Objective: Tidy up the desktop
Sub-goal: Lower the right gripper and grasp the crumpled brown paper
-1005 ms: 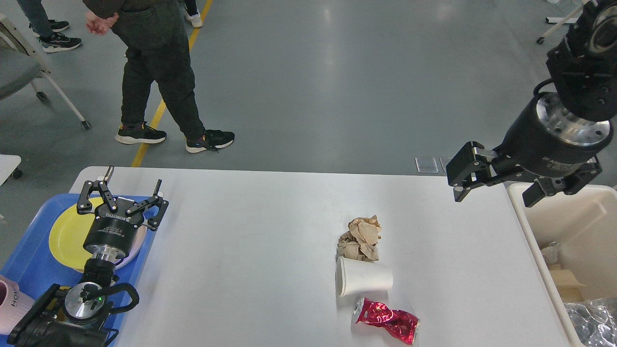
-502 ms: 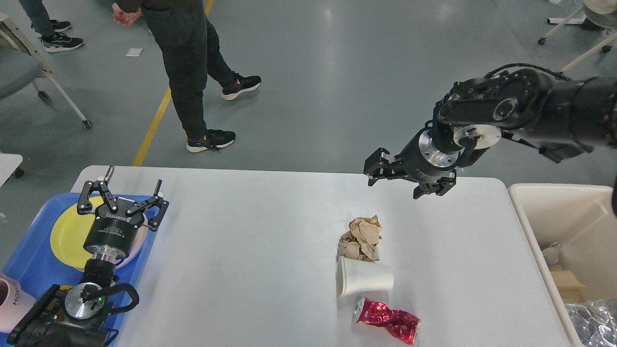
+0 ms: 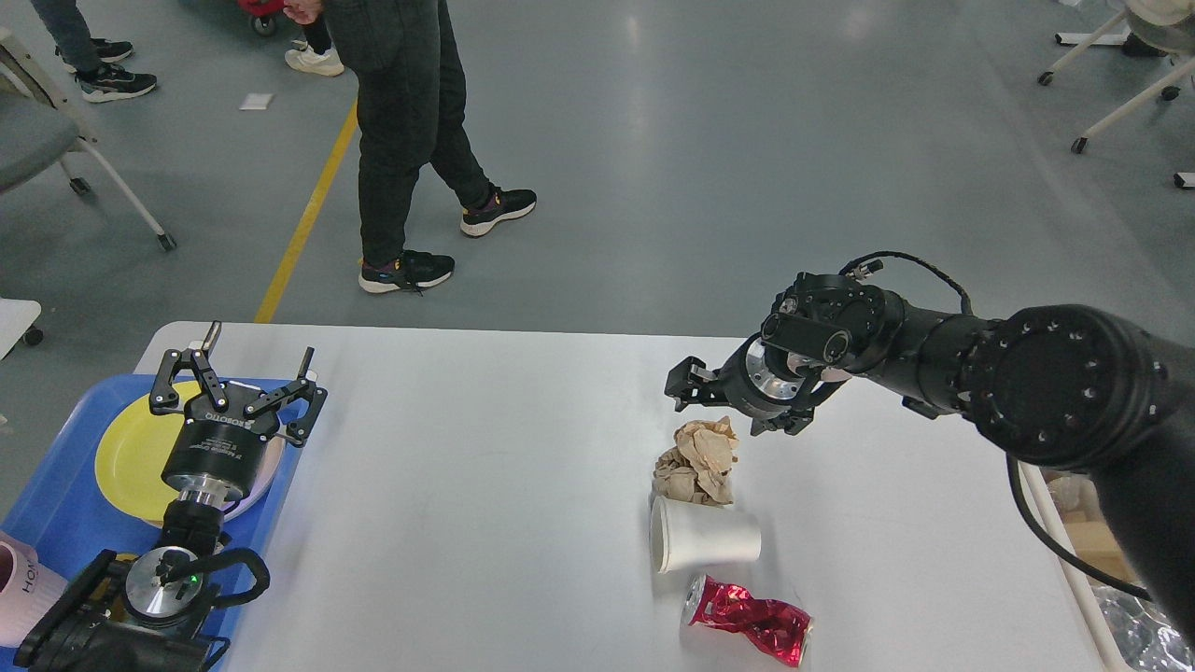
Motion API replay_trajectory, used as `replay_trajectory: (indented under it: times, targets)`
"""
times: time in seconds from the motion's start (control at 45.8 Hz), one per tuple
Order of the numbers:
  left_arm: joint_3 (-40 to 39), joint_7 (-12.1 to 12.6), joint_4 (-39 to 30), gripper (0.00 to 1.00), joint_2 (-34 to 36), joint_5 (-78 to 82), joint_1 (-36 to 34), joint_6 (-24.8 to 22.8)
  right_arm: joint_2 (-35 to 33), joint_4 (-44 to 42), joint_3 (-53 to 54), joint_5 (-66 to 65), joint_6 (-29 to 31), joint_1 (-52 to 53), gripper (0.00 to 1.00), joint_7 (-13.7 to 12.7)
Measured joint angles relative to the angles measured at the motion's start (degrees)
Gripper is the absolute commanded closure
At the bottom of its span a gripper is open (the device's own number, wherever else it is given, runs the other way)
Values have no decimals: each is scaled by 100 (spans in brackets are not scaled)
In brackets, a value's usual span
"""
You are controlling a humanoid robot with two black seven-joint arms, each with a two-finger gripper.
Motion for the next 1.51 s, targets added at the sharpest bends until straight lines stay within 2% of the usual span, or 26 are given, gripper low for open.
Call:
replay_trajectory:
  times: [0.153, 0.328, 0.655, 0.743, 0.852, 1.005, 1.092, 1.507]
  targets:
    - [0, 1, 0, 3, 0, 0, -5, 0, 315, -558, 24, -51, -67, -496, 0, 1]
    - [0, 1, 0, 3, 0, 0, -4, 0, 351, -1004, 22, -74, -373, -1022, 0, 7]
    - [1, 1, 0, 3, 0, 0, 0, 0, 339, -1058, 44, -75, -703, -1171, 1, 17]
    - [1, 1, 0, 3, 0, 0, 1, 0, 340, -1027, 49, -71, -887, -1194, 10, 17]
    - [1, 1, 0, 3, 0, 0, 1, 0, 345, -972, 88, -67, -1025, -1282, 31, 34]
    - [0, 1, 0, 3, 0, 0, 1, 0, 347, -887, 125, -63, -1178, -1414, 69, 49]
    - [0, 1, 0, 3, 0, 0, -3, 0, 347, -880, 180, -59, -1319, -1445, 100, 49]
    - [0, 1, 0, 3, 0, 0, -3, 0, 263, -849, 376, -38, -1637, -1383, 100, 0]
